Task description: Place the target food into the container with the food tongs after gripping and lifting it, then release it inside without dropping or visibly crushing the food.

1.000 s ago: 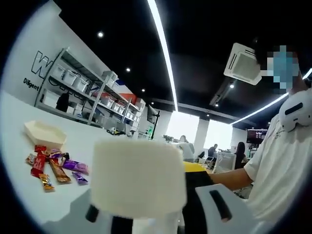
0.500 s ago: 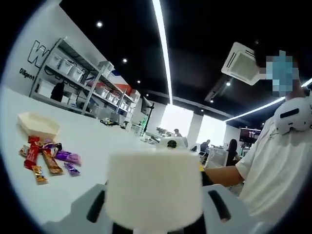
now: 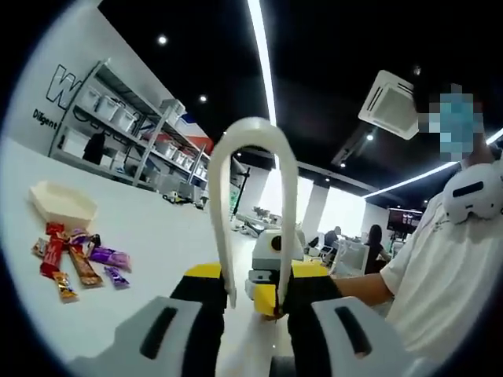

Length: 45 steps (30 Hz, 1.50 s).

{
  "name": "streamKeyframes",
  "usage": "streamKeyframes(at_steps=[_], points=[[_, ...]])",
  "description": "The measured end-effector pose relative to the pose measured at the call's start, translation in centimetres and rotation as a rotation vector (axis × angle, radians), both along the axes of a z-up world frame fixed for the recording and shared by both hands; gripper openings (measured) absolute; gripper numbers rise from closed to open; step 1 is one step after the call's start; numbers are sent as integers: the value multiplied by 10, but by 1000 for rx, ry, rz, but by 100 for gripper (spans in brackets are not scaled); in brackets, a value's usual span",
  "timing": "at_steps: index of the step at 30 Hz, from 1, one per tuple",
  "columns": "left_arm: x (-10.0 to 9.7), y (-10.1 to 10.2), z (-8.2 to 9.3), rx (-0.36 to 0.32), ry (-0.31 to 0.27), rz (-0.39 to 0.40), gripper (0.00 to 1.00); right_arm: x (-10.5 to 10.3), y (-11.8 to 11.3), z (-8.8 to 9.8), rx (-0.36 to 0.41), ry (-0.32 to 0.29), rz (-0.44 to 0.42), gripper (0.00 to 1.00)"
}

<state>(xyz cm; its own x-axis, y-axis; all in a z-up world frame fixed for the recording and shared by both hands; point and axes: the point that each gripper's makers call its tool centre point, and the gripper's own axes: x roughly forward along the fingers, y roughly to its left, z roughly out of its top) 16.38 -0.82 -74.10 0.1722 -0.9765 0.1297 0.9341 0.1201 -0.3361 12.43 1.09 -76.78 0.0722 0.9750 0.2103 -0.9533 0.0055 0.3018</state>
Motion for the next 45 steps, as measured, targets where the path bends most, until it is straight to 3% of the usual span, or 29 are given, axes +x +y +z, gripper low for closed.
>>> streamKeyframes(at_steps=[19,32,37,39,42,45], points=[[-4,-5,1,12,-1,-5,28,-1,-1,13,79,-18,-10,0],[-5,-7,0,16,25,-10,26,-1,0,12,79,-15,-17,0],[-4,-5,-2,30,36,0,24,3,2,10,52,-14,-38,0],[0,-3,-3,56,-7,23,24,8,1,6,25,6,-56,0],[3,3,0,50,-2,36,25,18,-7,2,-9,16,-112,4],[9,9,-2,76,-26,69,25,22,-12,-3,-73,-45,-151,7]])
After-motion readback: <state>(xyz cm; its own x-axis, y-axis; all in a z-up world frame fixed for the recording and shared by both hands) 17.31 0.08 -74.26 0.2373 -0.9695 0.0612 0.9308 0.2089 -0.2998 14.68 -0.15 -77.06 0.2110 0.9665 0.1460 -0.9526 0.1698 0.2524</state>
